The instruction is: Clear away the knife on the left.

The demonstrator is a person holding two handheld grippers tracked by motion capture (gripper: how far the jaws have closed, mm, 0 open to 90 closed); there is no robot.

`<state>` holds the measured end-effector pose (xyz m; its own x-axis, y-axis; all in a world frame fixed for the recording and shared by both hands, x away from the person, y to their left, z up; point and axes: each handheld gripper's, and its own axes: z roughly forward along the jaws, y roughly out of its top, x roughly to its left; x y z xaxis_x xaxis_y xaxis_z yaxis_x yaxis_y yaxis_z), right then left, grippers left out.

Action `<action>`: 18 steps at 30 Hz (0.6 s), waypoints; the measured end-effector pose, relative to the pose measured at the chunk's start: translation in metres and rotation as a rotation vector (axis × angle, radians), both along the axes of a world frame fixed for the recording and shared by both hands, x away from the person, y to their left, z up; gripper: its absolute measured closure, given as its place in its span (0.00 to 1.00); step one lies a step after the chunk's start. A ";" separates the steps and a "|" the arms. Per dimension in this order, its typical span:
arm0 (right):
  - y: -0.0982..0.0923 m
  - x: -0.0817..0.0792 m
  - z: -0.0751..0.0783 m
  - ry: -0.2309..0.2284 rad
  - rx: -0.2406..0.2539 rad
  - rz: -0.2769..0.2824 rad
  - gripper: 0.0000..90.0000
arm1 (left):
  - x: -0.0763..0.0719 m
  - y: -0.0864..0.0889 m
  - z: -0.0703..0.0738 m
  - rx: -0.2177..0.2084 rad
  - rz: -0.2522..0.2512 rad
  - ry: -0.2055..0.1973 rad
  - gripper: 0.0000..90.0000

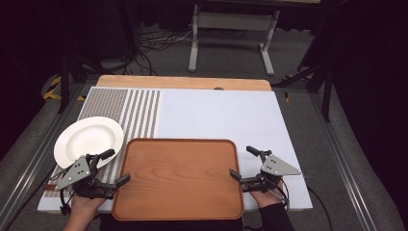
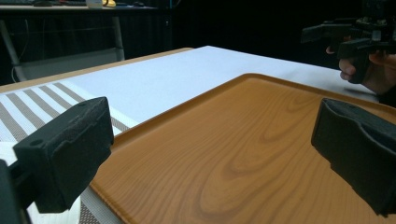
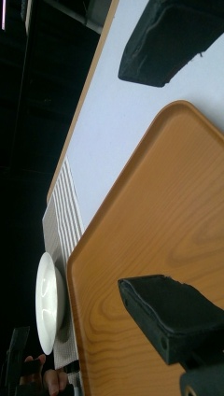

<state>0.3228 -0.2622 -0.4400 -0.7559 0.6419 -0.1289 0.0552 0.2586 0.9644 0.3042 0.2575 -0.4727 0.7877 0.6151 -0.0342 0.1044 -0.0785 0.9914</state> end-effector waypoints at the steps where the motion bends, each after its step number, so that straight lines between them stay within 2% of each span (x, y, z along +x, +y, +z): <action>1: 0.000 0.000 0.000 0.001 0.001 0.001 0.03 | 0.000 0.000 0.000 0.000 -0.003 0.003 0.01; 11: 0.000 0.000 0.000 0.002 0.001 0.009 0.03 | 0.000 -0.001 0.005 0.028 -0.042 0.014 0.05; 12: 0.000 0.000 0.000 0.003 0.003 0.009 0.03 | 0.000 0.000 0.006 0.006 -0.048 0.032 0.05; 15: 0.001 0.000 0.000 0.004 0.003 0.011 0.03 | 0.000 0.002 0.008 -0.026 -0.061 0.049 0.05; 18: 0.001 0.000 0.000 0.006 0.001 0.011 0.04 | 0.000 0.003 0.012 -0.039 -0.065 0.045 0.05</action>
